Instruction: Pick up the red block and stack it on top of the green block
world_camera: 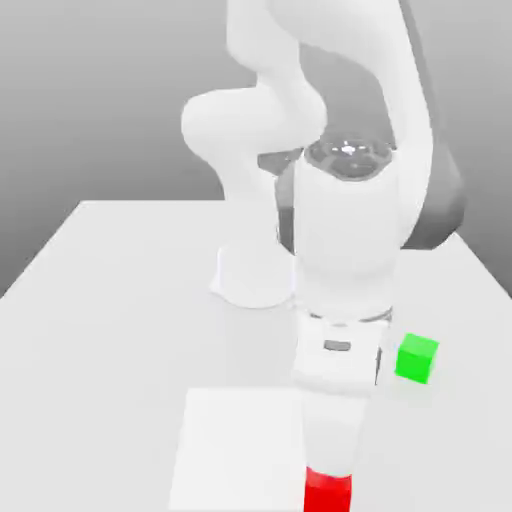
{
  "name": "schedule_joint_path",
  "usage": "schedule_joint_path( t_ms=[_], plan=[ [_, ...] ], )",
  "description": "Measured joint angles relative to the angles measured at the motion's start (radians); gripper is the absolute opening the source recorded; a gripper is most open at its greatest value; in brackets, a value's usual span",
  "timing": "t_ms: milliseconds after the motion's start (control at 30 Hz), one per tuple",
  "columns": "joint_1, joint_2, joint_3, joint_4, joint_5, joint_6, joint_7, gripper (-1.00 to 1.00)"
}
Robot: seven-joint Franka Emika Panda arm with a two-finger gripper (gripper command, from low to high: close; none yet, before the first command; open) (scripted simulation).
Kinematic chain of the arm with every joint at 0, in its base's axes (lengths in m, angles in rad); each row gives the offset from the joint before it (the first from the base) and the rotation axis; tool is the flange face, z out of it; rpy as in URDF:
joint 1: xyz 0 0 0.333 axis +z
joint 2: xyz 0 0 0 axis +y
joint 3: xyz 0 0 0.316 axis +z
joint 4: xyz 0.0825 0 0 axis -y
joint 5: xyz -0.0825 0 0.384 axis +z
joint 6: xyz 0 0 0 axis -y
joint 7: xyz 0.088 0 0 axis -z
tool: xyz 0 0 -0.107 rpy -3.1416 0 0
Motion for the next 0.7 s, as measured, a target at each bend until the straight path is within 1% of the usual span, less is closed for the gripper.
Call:
schedule_joint_path(
  t_ms=[100,133,333,400,500,567,700],
  plan=[
    [-0.028,0.107,0.037,0.016,0.036,0.086,-0.038,0.00],
    [-0.037,0.134,0.048,0.020,0.046,0.108,-0.046,-1.00],
    [-0.042,0.148,0.054,0.022,0.051,0.116,-0.050,-1.00],
    [-0.031,0.111,0.040,0.016,0.033,0.087,-0.038,-1.00],
    [-0.011,0.011,0.010,-0.001,-0.013,0.005,-0.003,-1.00],
    [0.017,-0.048,0.029,-0.043,-0.023,-0.022,0.004,-1.00],
    [0.099,-0.164,0.110,-0.164,-0.024,-0.032,0.002,-1.00]
  ],
)
